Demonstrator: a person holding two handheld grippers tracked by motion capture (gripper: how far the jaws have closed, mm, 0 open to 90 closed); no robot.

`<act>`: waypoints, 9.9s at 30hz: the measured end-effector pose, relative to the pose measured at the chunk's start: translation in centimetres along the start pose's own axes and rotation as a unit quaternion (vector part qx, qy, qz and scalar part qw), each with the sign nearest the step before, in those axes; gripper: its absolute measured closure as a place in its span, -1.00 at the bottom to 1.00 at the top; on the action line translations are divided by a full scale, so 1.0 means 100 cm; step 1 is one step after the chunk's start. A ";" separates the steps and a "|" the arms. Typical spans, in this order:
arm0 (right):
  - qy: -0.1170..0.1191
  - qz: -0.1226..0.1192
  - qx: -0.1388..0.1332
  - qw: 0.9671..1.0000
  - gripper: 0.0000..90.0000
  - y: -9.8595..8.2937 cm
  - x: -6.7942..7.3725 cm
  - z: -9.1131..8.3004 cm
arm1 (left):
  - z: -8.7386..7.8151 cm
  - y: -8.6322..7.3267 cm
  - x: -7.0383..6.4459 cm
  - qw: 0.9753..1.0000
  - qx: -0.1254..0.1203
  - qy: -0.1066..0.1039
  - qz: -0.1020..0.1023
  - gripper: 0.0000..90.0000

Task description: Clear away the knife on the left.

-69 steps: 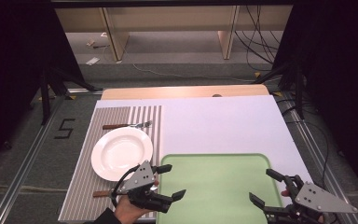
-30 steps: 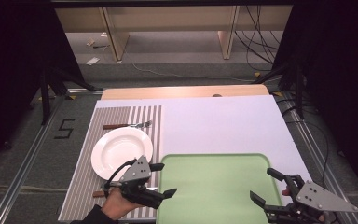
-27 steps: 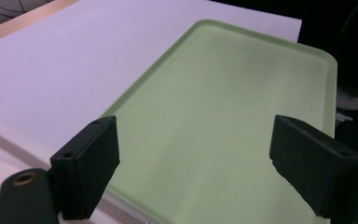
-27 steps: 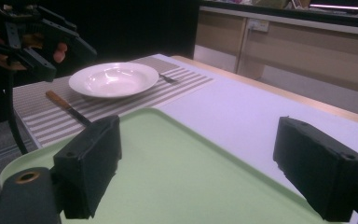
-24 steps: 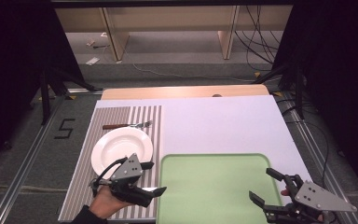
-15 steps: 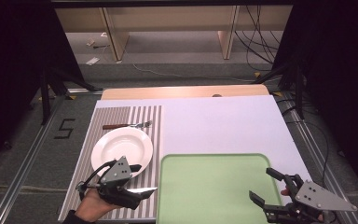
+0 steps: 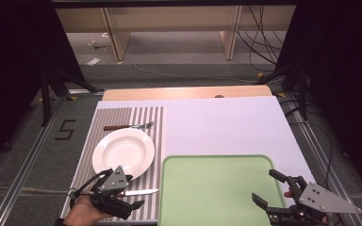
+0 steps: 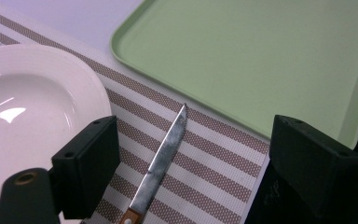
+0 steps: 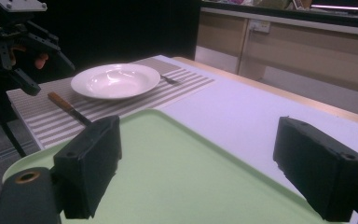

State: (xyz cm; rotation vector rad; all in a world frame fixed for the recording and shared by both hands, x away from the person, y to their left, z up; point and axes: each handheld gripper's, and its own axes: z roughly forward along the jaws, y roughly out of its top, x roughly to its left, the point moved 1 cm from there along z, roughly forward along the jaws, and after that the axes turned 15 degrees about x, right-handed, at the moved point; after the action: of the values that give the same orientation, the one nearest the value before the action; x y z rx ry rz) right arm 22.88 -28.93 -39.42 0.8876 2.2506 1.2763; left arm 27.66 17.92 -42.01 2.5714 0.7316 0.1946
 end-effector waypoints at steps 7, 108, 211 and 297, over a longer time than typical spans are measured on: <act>-0.002 0.000 0.002 1.000 -0.64 0.000 0.000 0.001 | 0.005 -0.005 0.003 0.999 0.042 -0.001 0.010 -0.64; 0.004 -0.001 0.005 1.000 -0.64 0.000 0.000 0.002 | 0.016 0.009 0.043 0.975 0.179 -0.091 -0.093 0.72; 0.010 -0.006 -0.003 1.000 -0.64 0.001 0.002 -0.001 | 0.125 0.126 -0.039 0.942 0.247 -0.225 -0.031 0.68; 0.012 -0.012 0.000 1.000 -0.64 0.001 0.003 -0.001 | 0.116 0.115 -0.030 0.971 0.197 -0.126 0.056 1.00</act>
State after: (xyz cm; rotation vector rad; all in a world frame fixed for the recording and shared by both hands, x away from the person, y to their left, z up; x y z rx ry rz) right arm 22.61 -28.77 -39.28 0.8482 2.2722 1.2825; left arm 33.39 3.15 -46.93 2.9401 0.5750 -0.2666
